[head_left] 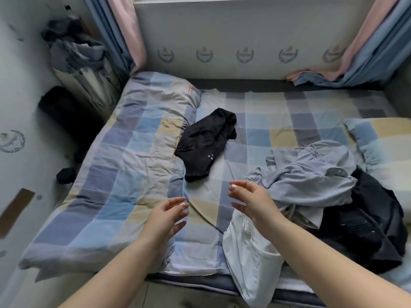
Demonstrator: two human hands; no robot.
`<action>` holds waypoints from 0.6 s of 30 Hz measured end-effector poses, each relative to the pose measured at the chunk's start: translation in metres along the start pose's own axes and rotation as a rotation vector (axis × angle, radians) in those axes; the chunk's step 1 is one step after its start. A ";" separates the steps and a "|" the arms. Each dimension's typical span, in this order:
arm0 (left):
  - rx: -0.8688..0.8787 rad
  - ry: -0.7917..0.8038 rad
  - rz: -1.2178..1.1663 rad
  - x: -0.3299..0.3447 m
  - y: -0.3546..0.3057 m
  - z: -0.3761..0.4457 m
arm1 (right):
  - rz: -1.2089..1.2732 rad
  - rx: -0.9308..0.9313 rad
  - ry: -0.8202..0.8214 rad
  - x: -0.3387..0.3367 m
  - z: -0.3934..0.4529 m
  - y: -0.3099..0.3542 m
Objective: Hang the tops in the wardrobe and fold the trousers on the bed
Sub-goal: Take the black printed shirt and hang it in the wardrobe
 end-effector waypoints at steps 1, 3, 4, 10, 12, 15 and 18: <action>-0.005 -0.015 -0.004 -0.004 -0.001 0.012 | 0.006 0.003 -0.002 0.005 0.014 -0.004; -0.019 -0.043 0.007 -0.015 0.002 0.044 | 0.021 0.009 -0.006 0.018 0.047 -0.016; -0.030 -0.057 0.020 -0.021 0.006 0.060 | 0.025 0.013 -0.010 0.024 0.062 -0.024; -0.093 -0.064 0.093 -0.051 0.048 0.183 | -0.015 0.063 -0.018 0.062 0.172 -0.111; -0.100 -0.044 0.115 -0.059 0.063 0.231 | -0.048 0.066 -0.023 0.073 0.215 -0.145; -0.102 -0.025 0.187 -0.071 0.085 0.303 | -0.125 0.070 -0.017 0.089 0.272 -0.191; -0.070 -0.016 0.239 -0.077 0.099 0.371 | -0.294 0.001 0.009 0.105 0.326 -0.224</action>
Point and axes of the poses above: each hand's wrist, its own z-axis towards the middle knuckle, its own x-axis out of the palm, y = z × x, the point moved 9 cm from there along z, towards the middle knuckle, and after that the axes turned 2 degrees about -x, right-handed, at the moved point
